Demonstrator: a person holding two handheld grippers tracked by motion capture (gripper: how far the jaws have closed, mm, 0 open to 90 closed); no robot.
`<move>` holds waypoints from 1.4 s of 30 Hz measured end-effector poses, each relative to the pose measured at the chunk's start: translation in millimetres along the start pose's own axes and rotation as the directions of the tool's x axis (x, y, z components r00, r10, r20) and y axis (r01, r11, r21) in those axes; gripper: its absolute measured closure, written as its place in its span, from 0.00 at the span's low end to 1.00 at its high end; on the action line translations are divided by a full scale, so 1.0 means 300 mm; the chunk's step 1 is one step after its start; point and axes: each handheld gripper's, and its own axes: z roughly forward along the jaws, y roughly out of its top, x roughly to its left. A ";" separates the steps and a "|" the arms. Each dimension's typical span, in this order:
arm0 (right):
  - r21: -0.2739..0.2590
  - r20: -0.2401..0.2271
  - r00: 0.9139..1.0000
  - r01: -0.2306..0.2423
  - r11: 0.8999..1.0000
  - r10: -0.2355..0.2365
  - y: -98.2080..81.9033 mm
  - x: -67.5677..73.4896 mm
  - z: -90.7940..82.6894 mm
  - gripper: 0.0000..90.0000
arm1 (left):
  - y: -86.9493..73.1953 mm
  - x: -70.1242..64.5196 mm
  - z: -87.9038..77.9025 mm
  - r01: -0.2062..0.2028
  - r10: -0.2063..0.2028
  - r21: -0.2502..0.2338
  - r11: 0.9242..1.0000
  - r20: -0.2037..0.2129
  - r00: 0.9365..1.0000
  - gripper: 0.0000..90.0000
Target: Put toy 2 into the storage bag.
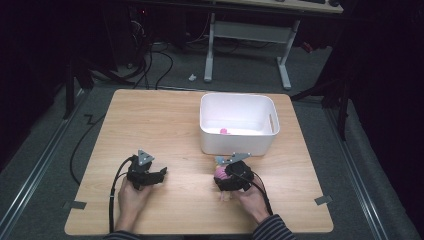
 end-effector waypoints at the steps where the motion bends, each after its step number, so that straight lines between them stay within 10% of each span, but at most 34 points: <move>1: -0.002 -0.003 1.000 -0.001 1.000 0.001 -0.002 0.001 -0.003 0.37 | 0.000 0.000 0.000 0.000 0.000 0.000 1.000 0.000 1.000 0.29; 21: -0.049 -0.131 0.991 0.020 0.999 -0.026 -0.011 -0.081 -0.170 0.37 | 0.000 0.000 0.000 0.000 0.000 0.000 1.000 0.000 1.000 0.29; 42: -0.102 -0.076 0.995 0.049 0.994 -0.057 0.022 -0.170 -0.358 0.37 | 0.000 0.000 0.000 -0.001 0.001 0.001 1.000 -0.001 1.000 0.29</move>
